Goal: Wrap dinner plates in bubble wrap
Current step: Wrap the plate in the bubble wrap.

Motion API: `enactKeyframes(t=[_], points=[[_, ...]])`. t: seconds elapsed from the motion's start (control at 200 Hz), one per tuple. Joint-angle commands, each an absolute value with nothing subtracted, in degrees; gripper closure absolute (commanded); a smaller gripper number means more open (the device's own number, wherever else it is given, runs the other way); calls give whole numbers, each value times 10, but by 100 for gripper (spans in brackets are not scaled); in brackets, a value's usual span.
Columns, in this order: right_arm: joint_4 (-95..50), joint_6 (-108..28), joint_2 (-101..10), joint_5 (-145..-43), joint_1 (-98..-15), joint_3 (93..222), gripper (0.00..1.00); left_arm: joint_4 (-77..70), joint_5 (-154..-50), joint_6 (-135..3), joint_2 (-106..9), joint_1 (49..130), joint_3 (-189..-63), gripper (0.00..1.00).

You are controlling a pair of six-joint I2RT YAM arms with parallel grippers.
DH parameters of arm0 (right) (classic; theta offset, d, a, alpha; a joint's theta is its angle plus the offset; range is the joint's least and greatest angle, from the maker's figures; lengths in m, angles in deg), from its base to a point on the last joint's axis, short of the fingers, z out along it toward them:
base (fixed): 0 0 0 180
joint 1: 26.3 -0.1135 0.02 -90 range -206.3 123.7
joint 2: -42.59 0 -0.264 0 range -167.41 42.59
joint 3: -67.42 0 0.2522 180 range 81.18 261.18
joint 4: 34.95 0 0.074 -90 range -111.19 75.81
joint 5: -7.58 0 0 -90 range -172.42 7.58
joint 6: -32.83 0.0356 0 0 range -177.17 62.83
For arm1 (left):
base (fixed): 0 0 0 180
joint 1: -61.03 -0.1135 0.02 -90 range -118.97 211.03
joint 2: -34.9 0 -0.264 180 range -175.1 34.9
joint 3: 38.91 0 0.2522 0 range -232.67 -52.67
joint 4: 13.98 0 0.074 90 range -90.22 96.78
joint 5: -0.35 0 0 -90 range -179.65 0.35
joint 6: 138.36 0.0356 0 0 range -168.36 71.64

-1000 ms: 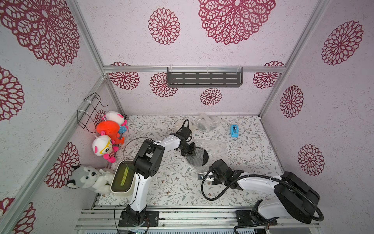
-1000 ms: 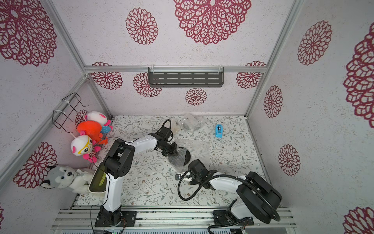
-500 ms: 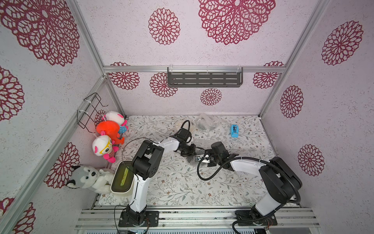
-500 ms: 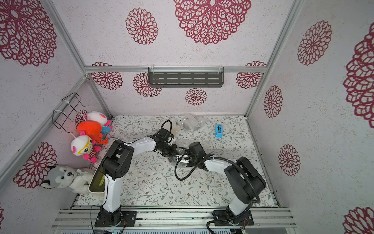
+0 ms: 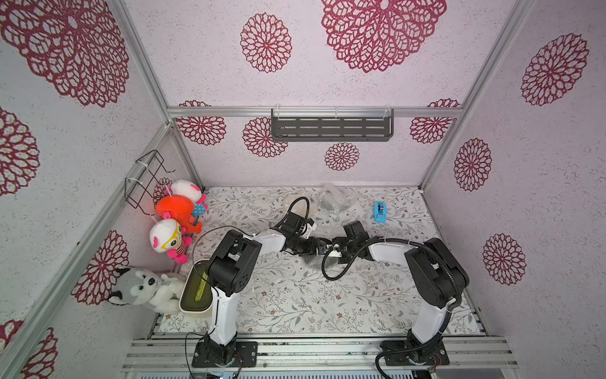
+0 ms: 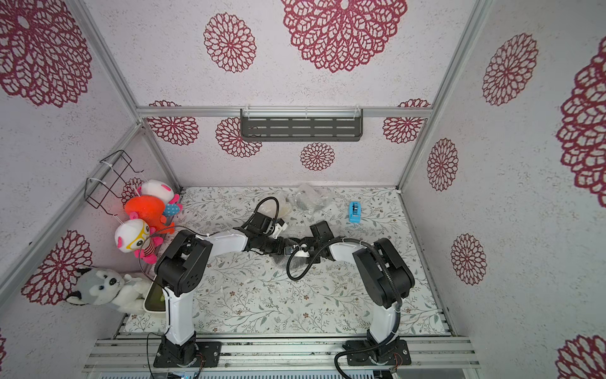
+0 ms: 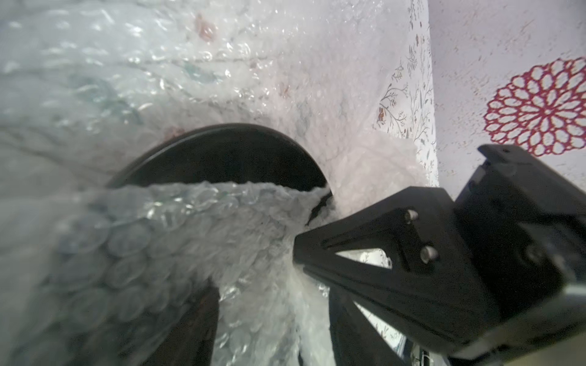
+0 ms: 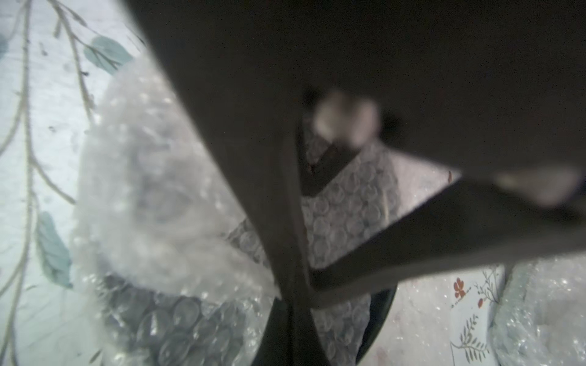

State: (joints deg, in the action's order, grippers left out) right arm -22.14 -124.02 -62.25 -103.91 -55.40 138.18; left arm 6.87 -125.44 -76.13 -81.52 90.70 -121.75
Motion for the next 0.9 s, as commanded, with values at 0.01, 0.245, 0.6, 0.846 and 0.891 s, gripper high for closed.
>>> enactKeyframes(t=[0.01,0.245,0.6,0.846,0.891], points=[[-189,-1209,-627,-1050,-541,1396,100,10,-1286,-745,-782,907,-1187,32],[-152,-1192,-646,-1071,-537,1429,100,14,-1345,-706,-792,906,-1187,30],[-142,-1188,-652,-1074,-538,1442,100,-20,-1386,-719,-787,905,-1192,16],[-123,-1183,-662,-1077,-537,1459,100,6,-1405,-666,-792,920,-1190,21],[-118,-1181,-664,-1077,-538,1463,100,37,-1390,-641,-793,926,-1199,20]])
